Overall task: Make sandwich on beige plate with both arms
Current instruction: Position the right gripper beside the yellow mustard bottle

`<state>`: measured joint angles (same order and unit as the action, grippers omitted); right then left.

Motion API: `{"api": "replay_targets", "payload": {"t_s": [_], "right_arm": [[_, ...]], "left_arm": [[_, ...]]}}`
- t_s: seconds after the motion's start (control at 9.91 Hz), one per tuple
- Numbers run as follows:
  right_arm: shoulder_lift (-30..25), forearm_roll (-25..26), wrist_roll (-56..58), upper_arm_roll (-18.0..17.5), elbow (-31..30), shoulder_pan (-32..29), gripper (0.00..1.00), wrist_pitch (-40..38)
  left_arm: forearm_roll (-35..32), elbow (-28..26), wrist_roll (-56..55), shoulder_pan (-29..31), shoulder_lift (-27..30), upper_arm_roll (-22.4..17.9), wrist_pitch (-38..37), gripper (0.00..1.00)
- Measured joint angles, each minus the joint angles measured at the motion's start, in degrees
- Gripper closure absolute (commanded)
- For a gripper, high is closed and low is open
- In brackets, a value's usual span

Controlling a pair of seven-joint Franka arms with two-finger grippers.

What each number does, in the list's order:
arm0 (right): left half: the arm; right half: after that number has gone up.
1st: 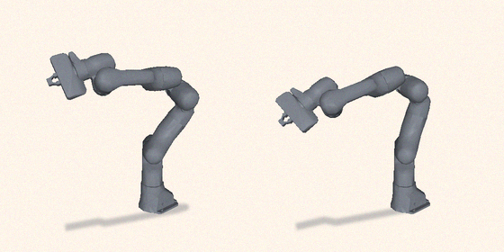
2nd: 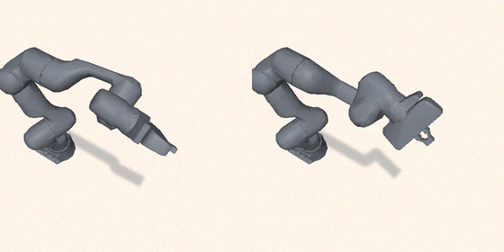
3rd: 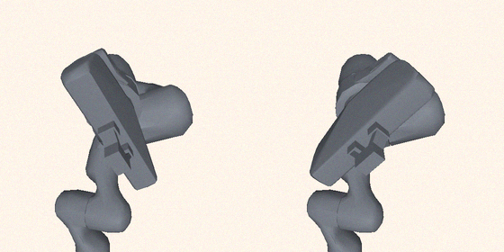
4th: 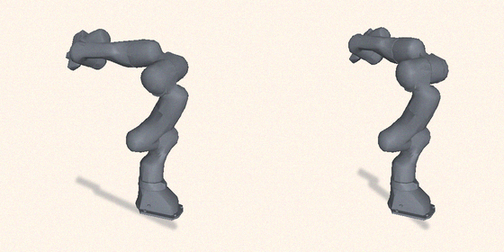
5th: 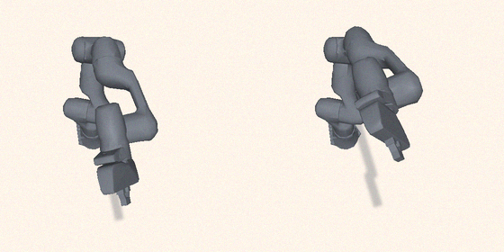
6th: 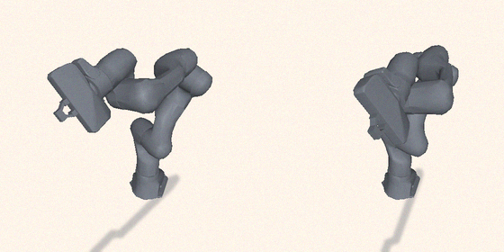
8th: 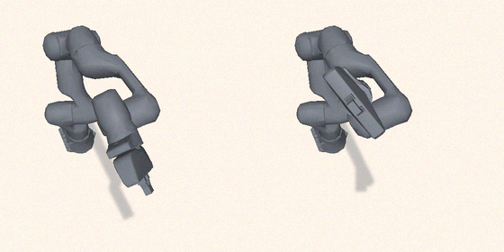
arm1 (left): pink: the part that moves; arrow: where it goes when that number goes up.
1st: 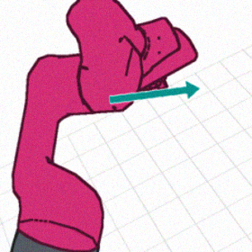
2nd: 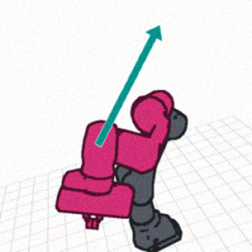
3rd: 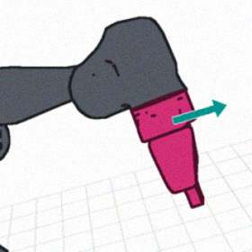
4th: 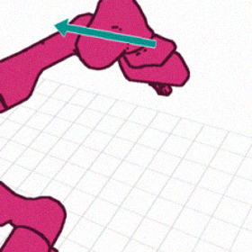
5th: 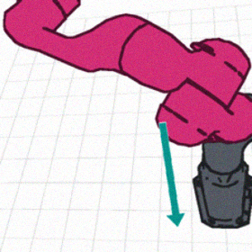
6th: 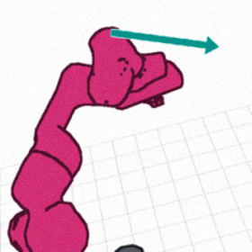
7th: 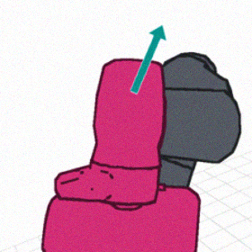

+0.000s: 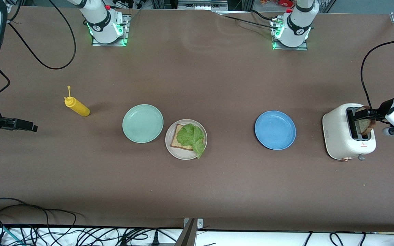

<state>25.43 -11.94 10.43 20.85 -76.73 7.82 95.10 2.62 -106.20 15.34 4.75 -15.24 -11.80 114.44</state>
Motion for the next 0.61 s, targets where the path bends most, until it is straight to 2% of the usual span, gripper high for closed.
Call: {"api": "replay_targets", "payload": {"t_s": [0.1, 0.2, 0.3, 0.61], "right_arm": [[-1.6, 3.6, -1.3, -9.3, -0.1, -7.2, 0.0, 0.3], [-2.7, 5.3, -1.6, -16.9, -0.7, -13.6, 0.0, 0.9], [-3.6, 5.8, -1.4, -22.0, -2.5, -18.8, 0.0, 2.5], [-5.8, 5.9, 4.3, -31.3, -11.4, -29.1, 0.0, 9.1]], "left_arm": [[0.0, 0.0, 0.0, 0.0, 0.0, 0.0, 0.0, 0.0], [0.0, 0.0, 0.0, 0.0, 0.0, 0.0, 0.0, 0.0], [0.0, 0.0, 0.0, 0.0, 0.0, 0.0, 0.0, 0.0], [0.0, 0.0, 0.0, 0.0, 0.0, 0.0, 0.3, 0.0]]}}
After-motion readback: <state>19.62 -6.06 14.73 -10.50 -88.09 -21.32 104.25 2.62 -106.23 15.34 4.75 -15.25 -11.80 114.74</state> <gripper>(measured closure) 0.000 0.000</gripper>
